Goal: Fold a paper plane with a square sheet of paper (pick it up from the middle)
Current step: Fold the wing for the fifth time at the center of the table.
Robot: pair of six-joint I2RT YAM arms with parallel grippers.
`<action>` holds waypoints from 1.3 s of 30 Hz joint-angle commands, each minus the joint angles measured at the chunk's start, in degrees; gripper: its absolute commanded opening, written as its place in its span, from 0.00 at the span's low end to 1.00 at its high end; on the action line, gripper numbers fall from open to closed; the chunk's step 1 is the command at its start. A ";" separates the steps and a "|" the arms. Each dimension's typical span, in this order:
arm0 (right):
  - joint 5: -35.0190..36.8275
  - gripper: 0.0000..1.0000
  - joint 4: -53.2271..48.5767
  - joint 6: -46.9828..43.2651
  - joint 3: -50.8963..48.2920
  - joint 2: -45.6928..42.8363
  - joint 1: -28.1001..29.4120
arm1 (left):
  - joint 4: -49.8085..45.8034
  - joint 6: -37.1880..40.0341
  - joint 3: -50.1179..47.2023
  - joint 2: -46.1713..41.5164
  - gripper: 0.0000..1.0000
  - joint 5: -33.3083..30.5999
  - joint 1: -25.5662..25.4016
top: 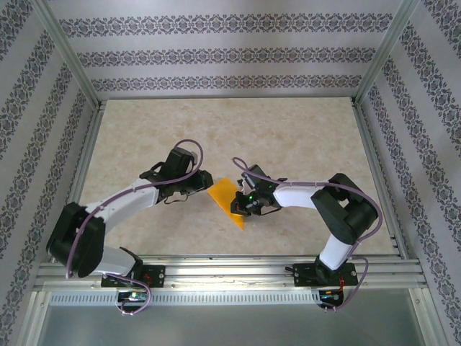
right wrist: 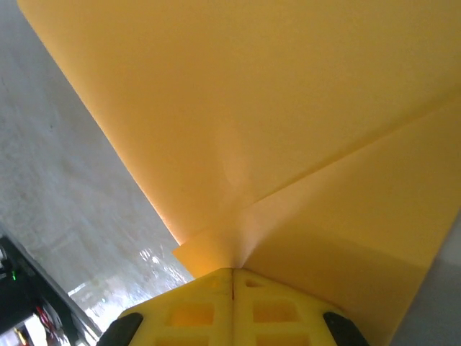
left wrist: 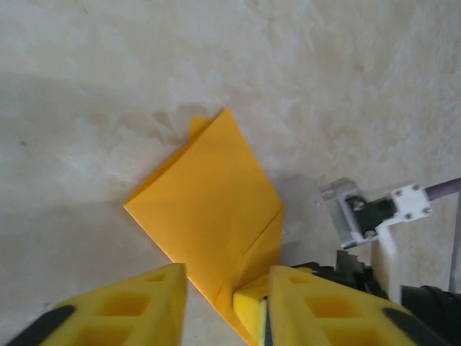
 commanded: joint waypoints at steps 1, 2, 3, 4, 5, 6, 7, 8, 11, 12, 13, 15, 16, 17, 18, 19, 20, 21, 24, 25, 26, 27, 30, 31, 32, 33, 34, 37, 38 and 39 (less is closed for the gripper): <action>6.76 0.07 -0.07 7.50 -1.24 -0.26 1.95 | 5.12 -3.62 1.27 3.63 0.30 5.75 -0.48; 8.65 0.06 0.00 9.28 -1.67 -0.75 2.49 | 5.96 -4.16 1.38 4.87 0.30 6.29 -0.71; 10.02 0.05 0.90 11.20 -2.47 -1.03 2.79 | 6.44 -4.64 1.45 6.21 0.29 6.57 -0.92; 10.18 0.05 2.16 12.65 -3.20 -0.97 2.85 | 6.59 -5.26 1.59 7.16 0.27 6.49 -1.03; 10.04 0.04 3.38 13.86 -3.86 -0.83 2.97 | 7.03 -5.97 1.65 8.17 0.25 6.10 -1.28; 9.86 0.05 4.31 14.50 -4.18 -0.62 3.10 | 8.00 -6.61 1.66 9.05 0.25 5.87 -1.69; 9.46 0.05 4.85 15.00 -4.36 -0.44 3.24 | 9.00 -7.14 1.60 9.88 0.25 5.85 -2.00; 9.23 0.05 5.86 15.81 -4.83 -0.35 3.28 | 9.68 -7.45 2.09 11.01 0.23 6.29 -2.31; 9.52 0.05 10.07 19.06 -7.27 -0.94 3.39 | 7.44 -5.48 5.77 14.38 0.17 6.96 -3.25; 9.58 0.05 10.54 19.80 -7.59 -1.13 3.36 | 6.09 -5.30 6.64 15.13 0.16 5.40 -3.62; 9.57 0.05 10.73 20.16 -7.56 -1.31 3.38 | 5.77 -5.30 7.06 15.76 0.16 3.92 -3.92; 9.65 0.05 11.32 20.70 -7.55 -1.58 3.45 | 6.13 -5.93 7.29 17.11 0.13 3.16 -3.98; 9.62 0.05 11.35 20.70 -7.47 -1.56 3.45 | 5.86 -5.91 7.66 17.82 0.11 2.56 -3.98; 9.57 0.05 11.35 20.80 -7.38 -1.49 3.45 | 5.62 -6.03 7.80 18.39 0.10 2.07 -4.07; 9.72 0.05 11.50 20.93 -7.29 -1.59 3.48 | 5.34 -6.26 8.02 18.96 0.09 1.69 -4.04; 9.75 0.05 11.70 20.88 -7.29 -1.66 3.52 | 4.98 -6.19 8.12 19.43 0.09 1.54 -4.03; 9.67 0.06 11.71 20.81 -7.21 -1.67 3.54 | 4.81 -6.09 8.10 19.79 0.08 1.42 -4.03; 9.58 0.06 11.75 20.79 -7.12 -1.51 3.54 | 4.66 -6.09 7.91 19.93 0.08 1.11 -4.03; 8.81 0.07 12.87 20.79 -7.20 -1.10 3.54 | 4.72 -5.91 6.40 20.14 0.07 -0.18 -4.08; 8.57 0.07 13.09 20.66 -7.07 -1.14 3.63 | 4.87 -5.91 5.82 20.15 0.07 -0.45 -4.08; 8.43 0.08 13.11 20.41 -7.07 -1.27 3.63 | 5.24 -5.92 5.23 20.21 0.06 -0.69 -4.03; 8.51 0.09 12.87 20.12 -6.96 -1.52 3.63 | 5.83 -5.91 4.41 20.14 0.06 -0.95 -4.03; 8.93 0.11 12.49 19.35 -6.85 -2.57 3.63 | 7.48 -6.31 2.96 20.73 0.05 -0.90 -4.10; 9.09 0.11 12.45 19.07 -6.78 -3.03 3.63 | 7.28 -6.07 3.04 21.10 0.04 -0.74 -4.03; 9.30 0.12 12.36 18.80 -6.72 -3.51 3.63 | 7.04 -5.87 3.11 21.43 0.04 -0.70 -4.03; 9.39 0.13 12.04 18.24 -6.57 -4.04 3.60 | 7.02 -5.91 3.16 21.77 0.04 -0.71 -4.03; 9.57 0.15 11.41 17.63 -6.37 -4.68 3.47 | 7.21 -6.00 2.97 21.89 0.03 -0.81 -4.05; 10.04 0.18 9.68 15.70 -6.31 -6.87 2.67 | 8.08 -6.44 2.31 22.15 0.03 -0.97 -4.03; 10.30 0.19 9.00 15.10 -6.56 -7.74 2.21 | 7.92 -6.44 2.22 22.17 0.03 -1.13 -4.04; 10.72 0.20 8.19 14.36 -6.86 -8.83 1.48 | 7.97 -6.44 2.08 22.04 0.02 -1.17 -4.03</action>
